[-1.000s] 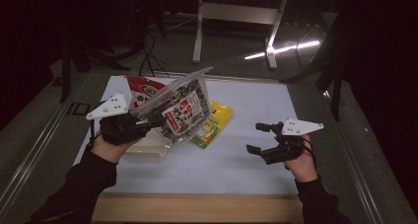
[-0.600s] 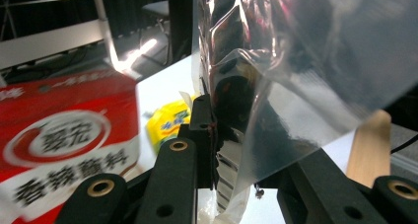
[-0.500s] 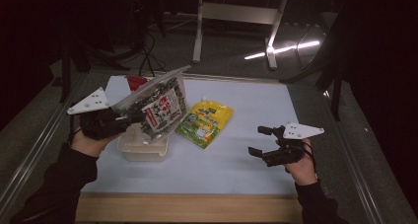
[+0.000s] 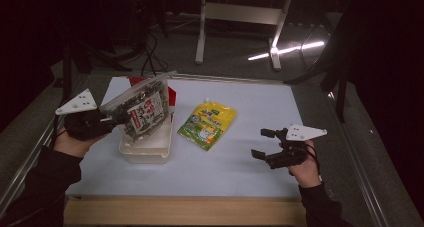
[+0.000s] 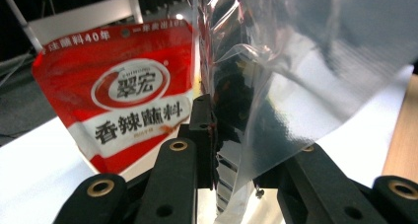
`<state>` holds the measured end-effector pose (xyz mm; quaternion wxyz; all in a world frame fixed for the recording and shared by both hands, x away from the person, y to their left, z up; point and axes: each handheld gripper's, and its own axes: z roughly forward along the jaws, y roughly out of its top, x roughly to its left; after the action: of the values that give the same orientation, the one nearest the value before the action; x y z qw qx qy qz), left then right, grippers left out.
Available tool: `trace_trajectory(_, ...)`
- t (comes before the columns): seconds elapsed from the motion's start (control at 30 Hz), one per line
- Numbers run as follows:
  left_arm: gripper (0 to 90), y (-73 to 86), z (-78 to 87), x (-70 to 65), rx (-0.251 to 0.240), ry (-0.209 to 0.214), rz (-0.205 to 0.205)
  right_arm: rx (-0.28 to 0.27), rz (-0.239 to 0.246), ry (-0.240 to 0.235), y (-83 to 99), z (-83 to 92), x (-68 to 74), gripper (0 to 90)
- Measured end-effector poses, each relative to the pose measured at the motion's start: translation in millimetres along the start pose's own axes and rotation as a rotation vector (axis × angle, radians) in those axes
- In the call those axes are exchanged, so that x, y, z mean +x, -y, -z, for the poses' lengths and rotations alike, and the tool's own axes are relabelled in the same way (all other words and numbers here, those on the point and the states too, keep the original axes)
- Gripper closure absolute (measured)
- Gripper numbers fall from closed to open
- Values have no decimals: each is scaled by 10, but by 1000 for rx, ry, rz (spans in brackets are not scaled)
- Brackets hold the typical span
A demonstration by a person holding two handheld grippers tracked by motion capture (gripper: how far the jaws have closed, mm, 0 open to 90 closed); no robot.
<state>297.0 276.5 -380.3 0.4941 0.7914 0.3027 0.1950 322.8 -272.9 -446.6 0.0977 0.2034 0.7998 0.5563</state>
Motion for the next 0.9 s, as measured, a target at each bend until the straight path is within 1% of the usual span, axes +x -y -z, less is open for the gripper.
trace_trajectory(0.07,766,8,-1,18,11,6,-3,0,2,3,-2,2,1,142)
trace_trajectory(0.17,766,18,-34,46,27,-4,-4,-2,-4,0,2,-3,-2,142)
trace_trajectory(0.23,766,23,-75,82,43,9,4,2,-3,-3,3,-8,1,142)
trace_trajectory(0.3,766,14,-104,99,47,14,8,5,-2,-3,1,-12,4,142)
trace_trajectory(0.37,766,2,-125,107,59,2,-1,4,-3,-5,1,-9,2,142)
trace_trajectory(0.47,766,5,-138,127,64,9,0,4,-3,-3,5,-4,-3,142)
trace_trajectory(0.6,766,23,-116,127,68,10,5,3,-10,-3,12,12,-11,142)
trace_trajectory(0.67,766,27,-107,123,66,20,3,-3,-15,-6,10,15,-14,142)
trace_trajectory(0.8,766,15,-114,104,79,21,-9,-5,-14,-7,3,13,-8,143)
trace_trajectory(0.9,767,0,-108,100,84,13,-13,-2,-16,-9,5,10,-7,142)
